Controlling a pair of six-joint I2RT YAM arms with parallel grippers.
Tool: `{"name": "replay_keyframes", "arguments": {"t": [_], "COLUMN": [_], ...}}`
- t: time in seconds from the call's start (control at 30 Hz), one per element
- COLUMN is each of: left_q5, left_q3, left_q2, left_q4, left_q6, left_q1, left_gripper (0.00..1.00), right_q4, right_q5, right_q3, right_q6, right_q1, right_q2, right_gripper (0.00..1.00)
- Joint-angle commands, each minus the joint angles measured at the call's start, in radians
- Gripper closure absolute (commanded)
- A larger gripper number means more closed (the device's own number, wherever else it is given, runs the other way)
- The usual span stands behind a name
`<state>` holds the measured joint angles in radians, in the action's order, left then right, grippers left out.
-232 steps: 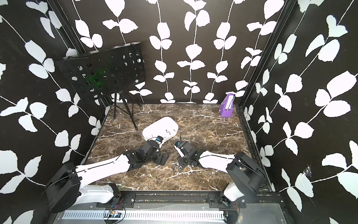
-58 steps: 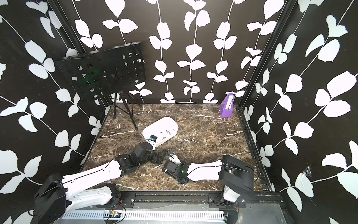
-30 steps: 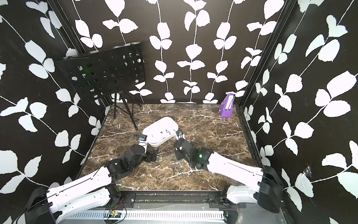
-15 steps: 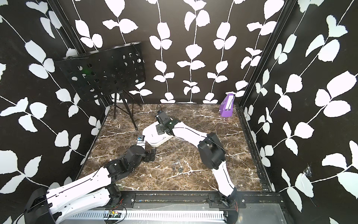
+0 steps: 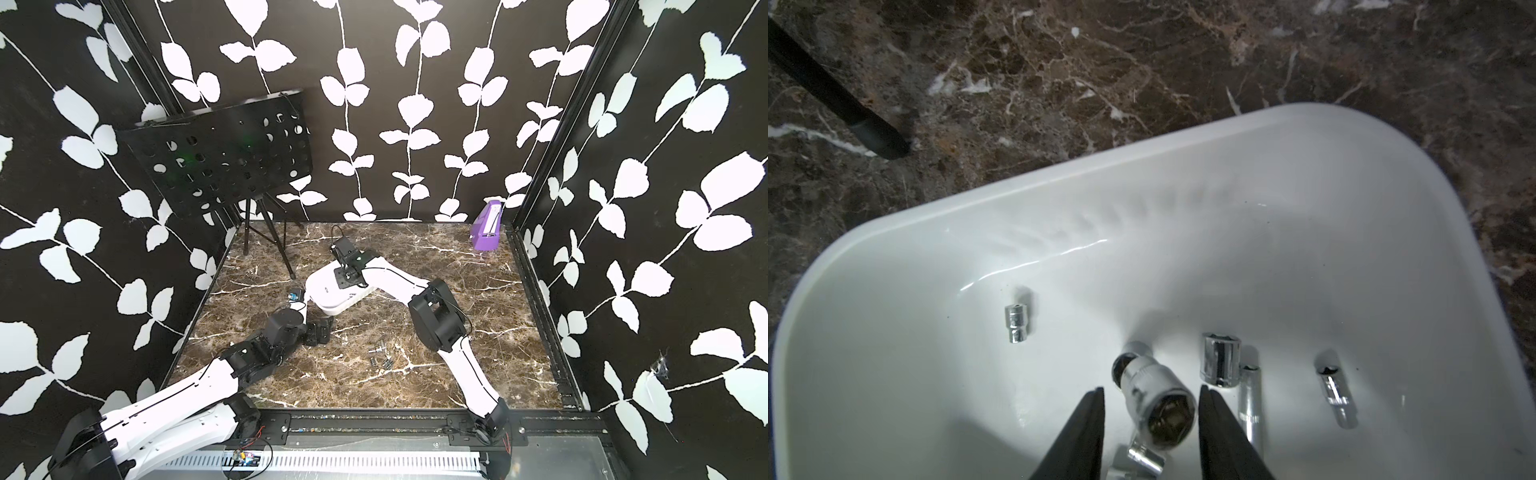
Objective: Put the socket on the desktop into the storage box
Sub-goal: Pick up the socket head from the center of the board.
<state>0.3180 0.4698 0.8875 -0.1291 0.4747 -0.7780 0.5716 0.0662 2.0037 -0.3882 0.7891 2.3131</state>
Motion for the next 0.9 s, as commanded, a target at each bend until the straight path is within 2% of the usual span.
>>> {"name": "replay_keyframes", "arguments": {"t": [0.0,0.17,0.33,0.43,0.6,0.7,0.8,0.87], "left_q5": [-0.039,-0.134,-0.208,-0.229,-0.315,-0.376,-0.369,-0.369], "left_q3": [-0.003,0.002,0.006,0.033,0.088,0.107,0.127,0.147], "left_q2": [-0.018,-0.026,0.002,0.05,0.153,0.198,0.245,0.286], "left_q4": [0.016,0.039,0.073,0.078,0.075,0.072,0.057,0.038], "left_q6": [-0.005,-0.038,-0.054,-0.081,-0.094,-0.102,-0.098,-0.094], "left_q1": [0.003,0.003,-0.012,-0.053,-0.082,-0.089,-0.1,-0.102], "left_gripper": [0.01,0.05,0.07,0.09,0.15,0.2,0.19,0.19], "right_q4": [-0.014,-0.093,-0.179,-0.173,-0.106,-0.064,-0.077,-0.104], "right_q5": [0.005,0.038,0.073,0.108,0.174,0.236,0.255,0.255], "right_q3": [-0.031,-0.273,-0.639,-0.866,-1.159,-1.293,-1.397,-1.441], "right_q6": [0.011,0.014,-0.005,-0.03,-0.108,-0.191,-0.277,-0.311], "right_q1": [0.002,0.003,0.004,0.018,0.093,0.185,0.258,0.287], "right_q2": [-0.119,-0.355,-0.686,-0.886,-1.17,-1.322,-1.41,-1.419], "right_gripper": [0.54,0.53,0.56,0.59,0.62,0.64,0.65,0.65]}}
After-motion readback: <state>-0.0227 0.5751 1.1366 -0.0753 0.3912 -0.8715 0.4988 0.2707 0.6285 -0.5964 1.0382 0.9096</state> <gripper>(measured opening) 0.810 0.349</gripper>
